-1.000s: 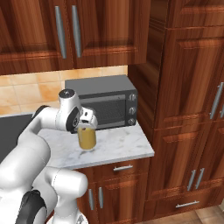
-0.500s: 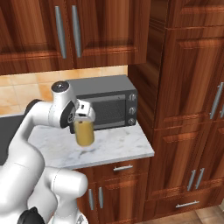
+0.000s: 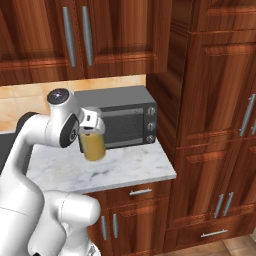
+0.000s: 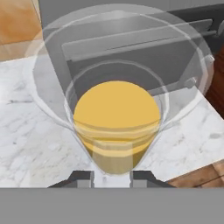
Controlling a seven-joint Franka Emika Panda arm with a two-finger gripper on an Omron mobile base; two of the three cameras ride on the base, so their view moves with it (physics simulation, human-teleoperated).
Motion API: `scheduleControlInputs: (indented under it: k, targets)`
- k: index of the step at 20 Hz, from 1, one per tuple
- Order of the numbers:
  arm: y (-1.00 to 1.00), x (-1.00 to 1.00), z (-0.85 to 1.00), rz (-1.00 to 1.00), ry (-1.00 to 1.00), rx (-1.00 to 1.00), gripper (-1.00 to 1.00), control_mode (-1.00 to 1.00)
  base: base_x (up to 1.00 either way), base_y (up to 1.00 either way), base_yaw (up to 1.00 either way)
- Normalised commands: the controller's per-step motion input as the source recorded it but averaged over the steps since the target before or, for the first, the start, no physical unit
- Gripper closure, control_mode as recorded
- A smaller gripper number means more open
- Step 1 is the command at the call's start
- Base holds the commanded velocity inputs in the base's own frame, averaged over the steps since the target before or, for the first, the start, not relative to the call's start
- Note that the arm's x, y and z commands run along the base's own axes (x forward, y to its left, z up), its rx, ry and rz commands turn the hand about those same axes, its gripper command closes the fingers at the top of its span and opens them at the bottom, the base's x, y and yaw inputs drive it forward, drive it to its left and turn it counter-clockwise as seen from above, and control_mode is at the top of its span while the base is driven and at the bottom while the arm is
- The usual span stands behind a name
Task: There is a tray on the dining counter. Grab the cup, mug, and pitcher and place them on the tray. The pitcher may be placed next to the tray if it cannot fit the tray.
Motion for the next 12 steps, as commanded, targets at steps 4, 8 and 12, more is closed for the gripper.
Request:
scheduleControlInputs:
  k: [4,8,12]
  targets:
    - [0.00,-0.05,0.45,0.01,0.00,0.00,1.00,-1.00,0.00,0.00,0.00]
    - [0.00,-0.09,0.33,0.02,0.00,0.00,1.00,-1.00,0.00,0.00,0.00]
    - [0.00,-0.06,0.16,0.01,0.00,0.00,1.00,-1.00,0.00,0.00,0.00]
